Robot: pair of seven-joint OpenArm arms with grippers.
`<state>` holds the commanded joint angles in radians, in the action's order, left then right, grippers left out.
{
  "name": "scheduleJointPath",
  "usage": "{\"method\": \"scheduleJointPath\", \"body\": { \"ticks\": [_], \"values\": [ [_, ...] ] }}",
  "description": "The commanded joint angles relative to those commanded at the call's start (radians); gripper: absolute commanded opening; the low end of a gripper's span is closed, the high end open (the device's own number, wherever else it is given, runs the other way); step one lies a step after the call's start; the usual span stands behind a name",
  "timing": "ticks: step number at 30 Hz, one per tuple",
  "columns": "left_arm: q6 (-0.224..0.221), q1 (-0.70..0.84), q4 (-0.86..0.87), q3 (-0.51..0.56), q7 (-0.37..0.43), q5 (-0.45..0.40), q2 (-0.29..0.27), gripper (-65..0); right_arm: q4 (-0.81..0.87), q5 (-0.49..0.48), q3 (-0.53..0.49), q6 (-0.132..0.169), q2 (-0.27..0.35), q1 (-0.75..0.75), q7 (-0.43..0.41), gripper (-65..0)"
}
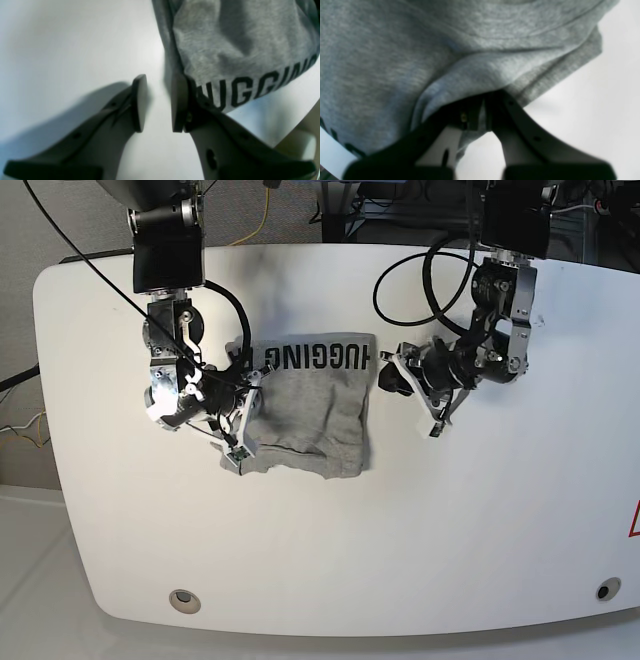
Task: Fold the T-shirt properly
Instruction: 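Pull the bundle with both grippers to straighten and flatten it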
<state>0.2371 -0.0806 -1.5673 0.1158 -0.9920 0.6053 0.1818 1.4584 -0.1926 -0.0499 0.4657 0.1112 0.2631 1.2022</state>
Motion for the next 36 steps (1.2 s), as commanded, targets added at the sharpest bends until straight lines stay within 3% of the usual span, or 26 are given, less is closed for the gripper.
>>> {"method": "scheduleJointPath", "body": {
  "ticks": [9,15,18,36],
  "values": [
    [0.017,0.003,-0.005,-0.026,-0.021,0.000,0.009,-49.2,-0.081,0.000,-0.069,-0.008,-0.032,0.035,-0.051,-61.0],
    [0.017,0.005,-0.005,-0.028,-0.023,0.000,0.009,-49.2,-0.084,0.000,-0.124,-0.094,-0.057,0.035,-0.075,-61.0],
    [0.017,0.015,-0.005,-0.028,-0.023,0.000,0.009,-49.2,-0.084,0.000,-0.144,-0.115,-0.061,0.035,-0.075,-61.0],
    [0.018,0.031,-0.005,-0.028,-0.023,0.000,0.009,-49.2,-0.084,-0.002,-0.146,-0.120,-0.077,0.058,-0.071,-61.0]
  ]
}}
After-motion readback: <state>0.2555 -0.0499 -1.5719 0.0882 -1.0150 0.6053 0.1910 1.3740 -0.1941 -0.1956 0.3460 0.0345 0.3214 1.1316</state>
